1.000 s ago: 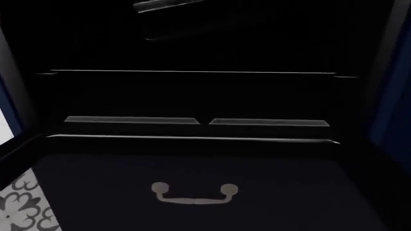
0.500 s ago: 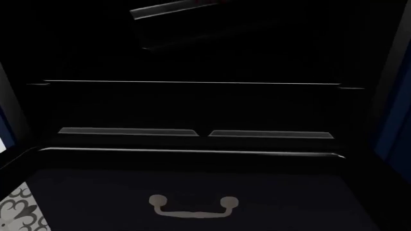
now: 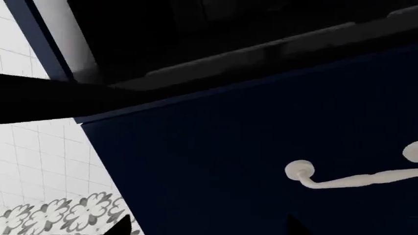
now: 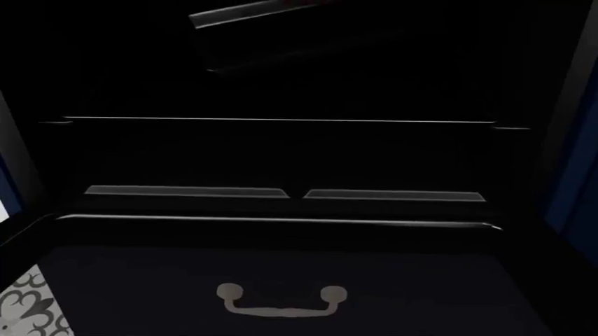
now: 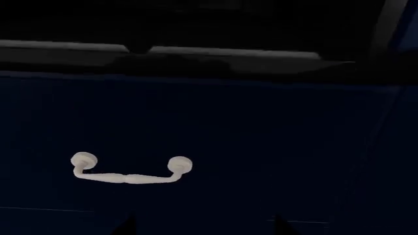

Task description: Close the oven door

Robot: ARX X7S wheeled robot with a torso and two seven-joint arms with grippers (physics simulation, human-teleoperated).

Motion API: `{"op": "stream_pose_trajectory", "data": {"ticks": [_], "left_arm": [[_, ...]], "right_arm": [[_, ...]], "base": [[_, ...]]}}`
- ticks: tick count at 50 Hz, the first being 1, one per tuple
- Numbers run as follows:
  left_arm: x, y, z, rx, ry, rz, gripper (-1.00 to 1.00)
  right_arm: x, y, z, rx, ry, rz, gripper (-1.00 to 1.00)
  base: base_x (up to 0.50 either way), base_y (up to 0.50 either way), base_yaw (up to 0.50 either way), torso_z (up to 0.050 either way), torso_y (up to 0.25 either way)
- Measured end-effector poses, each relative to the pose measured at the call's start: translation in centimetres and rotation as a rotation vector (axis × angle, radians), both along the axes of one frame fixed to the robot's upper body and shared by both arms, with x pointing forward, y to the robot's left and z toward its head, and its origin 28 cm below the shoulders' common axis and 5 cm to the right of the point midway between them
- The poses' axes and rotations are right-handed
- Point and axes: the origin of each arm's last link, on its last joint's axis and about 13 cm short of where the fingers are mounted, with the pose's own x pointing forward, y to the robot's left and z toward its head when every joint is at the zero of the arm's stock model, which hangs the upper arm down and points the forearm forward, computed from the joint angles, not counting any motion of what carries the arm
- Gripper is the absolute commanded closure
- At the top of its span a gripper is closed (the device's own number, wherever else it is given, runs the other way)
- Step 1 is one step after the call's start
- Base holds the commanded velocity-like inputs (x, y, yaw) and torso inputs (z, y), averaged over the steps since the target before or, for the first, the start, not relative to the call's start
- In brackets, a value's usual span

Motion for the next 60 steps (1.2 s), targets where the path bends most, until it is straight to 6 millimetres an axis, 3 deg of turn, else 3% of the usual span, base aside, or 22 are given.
{"op": "stream_pose_trajectory", "data": {"ticks": [34, 60], "left_arm": [[2.7, -1.3, 8.9, 0.028, -0.214, -0.071, -1.00], [5.7, -3.3, 13.7, 0.034, -0.274, -0.126, -1.00]], "right_arm": [[2.7, -0.6, 11.8, -0.168, -0.212, 0.006, -1.00], [5.0, -1.7, 17.1, -0.236, -0.268, -0.016, -1.00]], "base": [[0.00, 0.00, 0.00, 0.000, 0.000], [0.00, 0.00, 0.00, 0.000, 0.000]]}}
